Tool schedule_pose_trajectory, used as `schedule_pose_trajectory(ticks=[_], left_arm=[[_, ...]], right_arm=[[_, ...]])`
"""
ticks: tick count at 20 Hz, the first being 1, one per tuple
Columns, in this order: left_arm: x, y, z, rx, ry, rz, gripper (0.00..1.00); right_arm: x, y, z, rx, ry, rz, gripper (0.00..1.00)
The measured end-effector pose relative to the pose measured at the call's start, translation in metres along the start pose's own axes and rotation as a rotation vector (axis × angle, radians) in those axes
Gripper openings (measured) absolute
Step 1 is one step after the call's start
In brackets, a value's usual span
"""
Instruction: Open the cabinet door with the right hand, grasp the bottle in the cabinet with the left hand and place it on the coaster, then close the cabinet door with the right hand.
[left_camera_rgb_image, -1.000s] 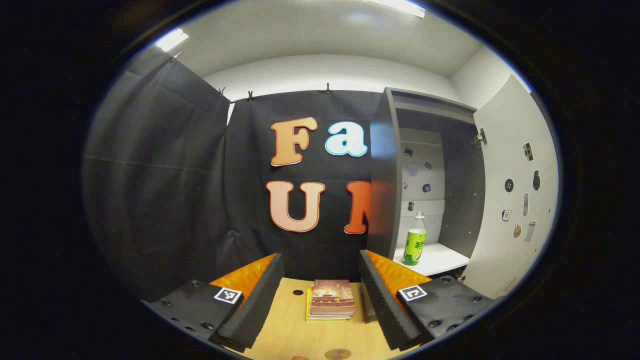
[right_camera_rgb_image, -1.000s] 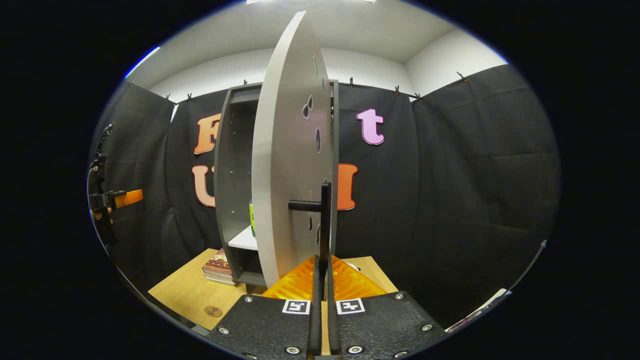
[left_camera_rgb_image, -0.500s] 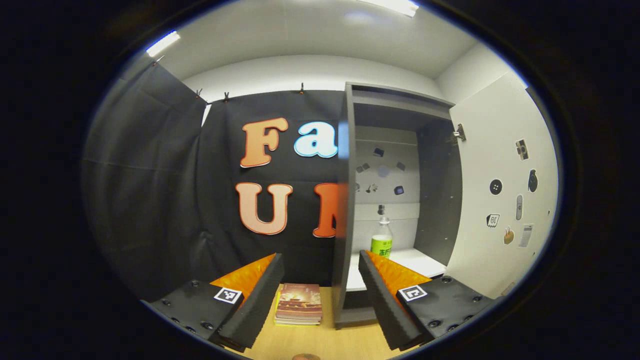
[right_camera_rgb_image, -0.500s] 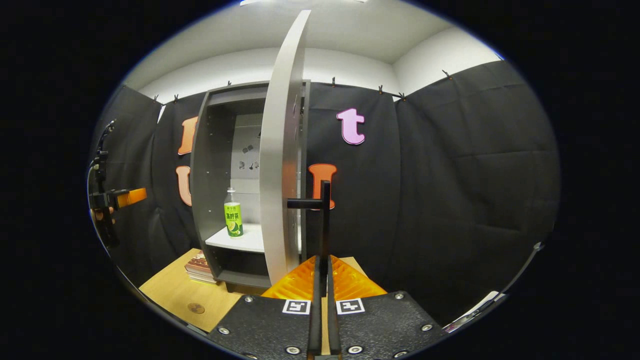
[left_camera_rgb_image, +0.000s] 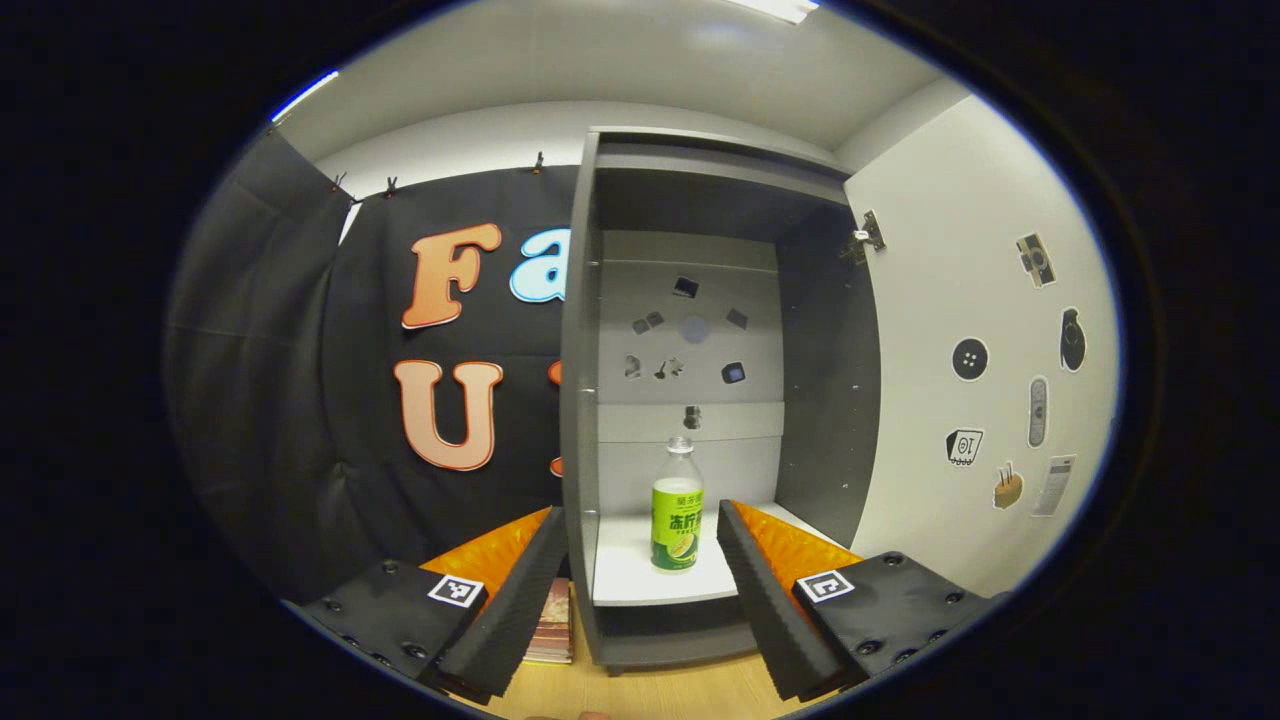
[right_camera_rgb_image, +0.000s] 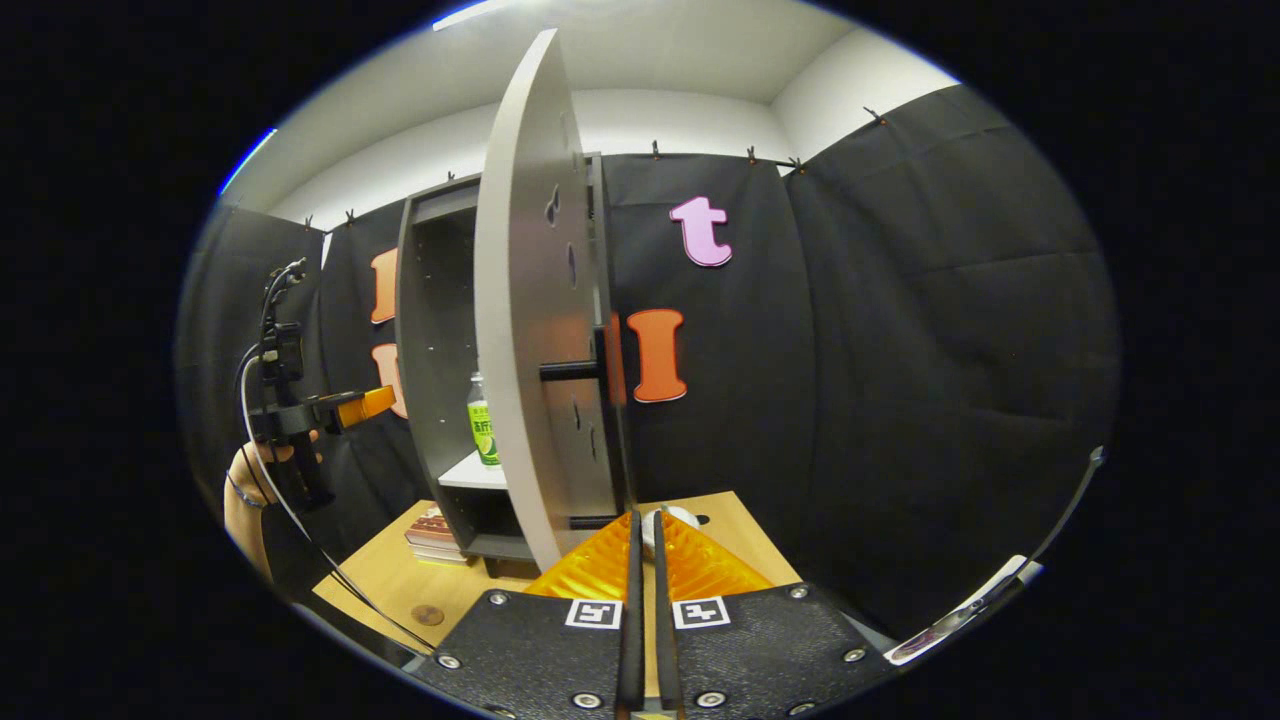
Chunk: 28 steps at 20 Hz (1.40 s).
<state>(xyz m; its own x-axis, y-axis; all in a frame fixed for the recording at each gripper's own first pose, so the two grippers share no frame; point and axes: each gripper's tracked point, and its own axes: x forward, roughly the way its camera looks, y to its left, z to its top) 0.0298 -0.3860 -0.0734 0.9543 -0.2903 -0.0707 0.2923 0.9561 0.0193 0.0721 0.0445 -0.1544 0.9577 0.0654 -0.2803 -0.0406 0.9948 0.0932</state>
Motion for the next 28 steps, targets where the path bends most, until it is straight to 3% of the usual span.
schedule_pose_trajectory(ticks=[6,7,8,9,11,12,14,15,16,17,20,28], left_arm=[[0.053,-0.031,-0.019,-0.021,0.022,-0.036,0.98],[0.063,-0.034,-0.024,-0.020,0.028,-0.036,0.98],[0.074,-0.035,-0.028,-0.019,0.034,-0.035,0.98],[0.085,-0.035,-0.033,-0.015,0.043,-0.030,0.98],[0.104,-0.034,-0.043,-0.007,0.064,-0.017,0.98],[0.114,-0.033,-0.047,-0.004,0.070,-0.011,0.97],[0.133,-0.031,-0.058,-0.008,0.080,-0.002,0.97],[0.141,-0.030,-0.065,-0.013,0.093,0.000,0.98],[0.150,-0.028,-0.073,-0.017,0.108,0.009,0.98],[0.159,-0.027,-0.080,-0.020,0.121,0.015,0.98],[0.177,-0.026,-0.093,-0.025,0.133,0.026,0.98],[0.213,-0.023,-0.115,0.035,0.158,0.037,0.98]], right_arm=[[-0.003,-0.022,-0.003,-0.001,0.005,-0.103,0.05],[-0.004,-0.025,-0.003,-0.001,0.006,-0.117,0.14],[-0.004,-0.028,-0.003,0.001,0.004,-0.131,0.13],[-0.003,-0.030,-0.003,0.005,0.005,-0.145,0.19],[-0.004,-0.034,-0.004,0.011,0.004,-0.168,0.43],[-0.003,-0.037,-0.004,0.010,0.003,-0.181,0.37],[0.001,-0.043,-0.003,0.009,0.003,-0.197,0.65],[0.002,-0.044,-0.002,0.008,0.003,-0.205,0.74],[0.002,-0.046,-0.002,0.007,0.002,-0.212,0.73],[0.003,-0.048,-0.002,0.004,0.001,-0.219,0.87],[0.011,-0.053,0.000,0.003,0.004,-0.237,0.99],[0.023,-0.062,-0.002,0.020,0.007,-0.275,0.93]])
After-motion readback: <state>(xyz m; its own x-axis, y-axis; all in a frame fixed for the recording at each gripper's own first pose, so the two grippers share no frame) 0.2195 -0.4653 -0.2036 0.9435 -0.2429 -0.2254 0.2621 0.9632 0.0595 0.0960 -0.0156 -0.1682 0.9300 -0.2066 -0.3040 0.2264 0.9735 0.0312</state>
